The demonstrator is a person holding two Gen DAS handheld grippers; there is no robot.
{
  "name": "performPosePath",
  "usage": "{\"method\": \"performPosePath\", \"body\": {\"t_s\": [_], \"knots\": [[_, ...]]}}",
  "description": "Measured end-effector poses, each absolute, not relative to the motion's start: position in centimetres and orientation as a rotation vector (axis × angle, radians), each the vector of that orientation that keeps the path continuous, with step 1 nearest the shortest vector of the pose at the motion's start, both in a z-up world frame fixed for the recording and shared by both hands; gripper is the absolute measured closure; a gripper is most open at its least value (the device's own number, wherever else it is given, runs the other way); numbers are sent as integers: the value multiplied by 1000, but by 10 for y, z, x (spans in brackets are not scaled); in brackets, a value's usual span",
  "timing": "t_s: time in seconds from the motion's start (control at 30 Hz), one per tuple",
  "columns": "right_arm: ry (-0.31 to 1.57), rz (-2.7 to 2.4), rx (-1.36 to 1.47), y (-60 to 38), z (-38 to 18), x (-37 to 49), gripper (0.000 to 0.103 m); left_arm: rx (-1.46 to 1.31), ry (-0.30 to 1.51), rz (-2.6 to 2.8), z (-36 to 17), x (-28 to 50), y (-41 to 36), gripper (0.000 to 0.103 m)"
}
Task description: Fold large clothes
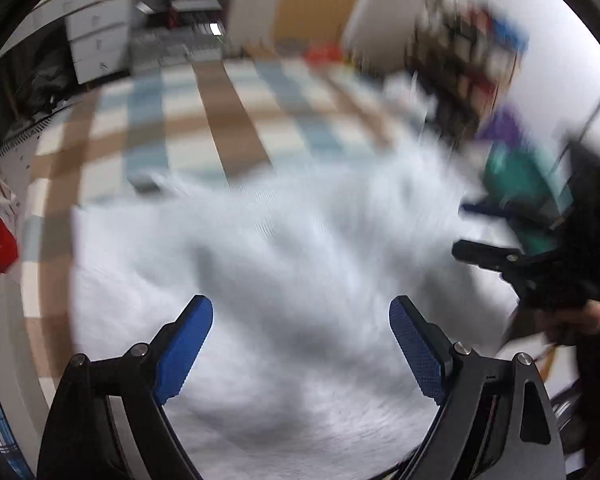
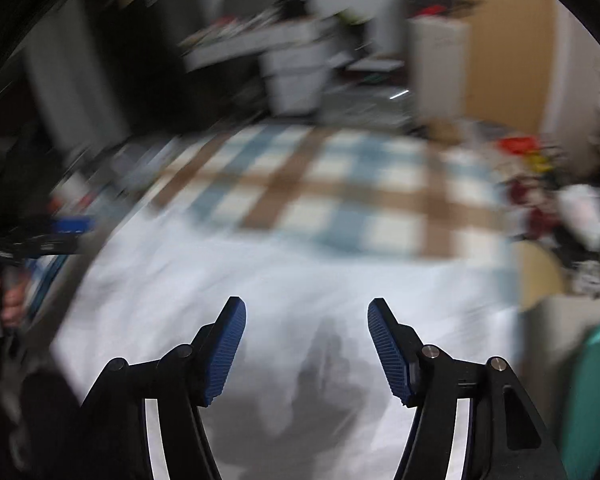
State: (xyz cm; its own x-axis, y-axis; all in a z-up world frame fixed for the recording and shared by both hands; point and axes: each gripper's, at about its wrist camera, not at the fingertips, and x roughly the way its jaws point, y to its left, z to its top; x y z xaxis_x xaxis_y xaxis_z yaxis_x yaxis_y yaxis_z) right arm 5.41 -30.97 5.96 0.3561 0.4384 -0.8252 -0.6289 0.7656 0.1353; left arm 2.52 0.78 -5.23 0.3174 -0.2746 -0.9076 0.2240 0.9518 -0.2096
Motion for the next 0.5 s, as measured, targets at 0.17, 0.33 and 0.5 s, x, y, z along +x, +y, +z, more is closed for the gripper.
{"method": "performPosePath", "body": {"t_s": [0.17, 0.33, 0.5], "knots": [[1105, 525, -466, -269, -22, 34, 35, 55, 1331, -177, -123, 36, -9, 5], [1135, 497, -353, -290, -15, 41, 36, 75, 1330, -114, -101, 33, -1, 6], [1077, 564, -244, -319, 33, -2, 34, -100, 1182, -272, -53, -17, 1, 5]]}}
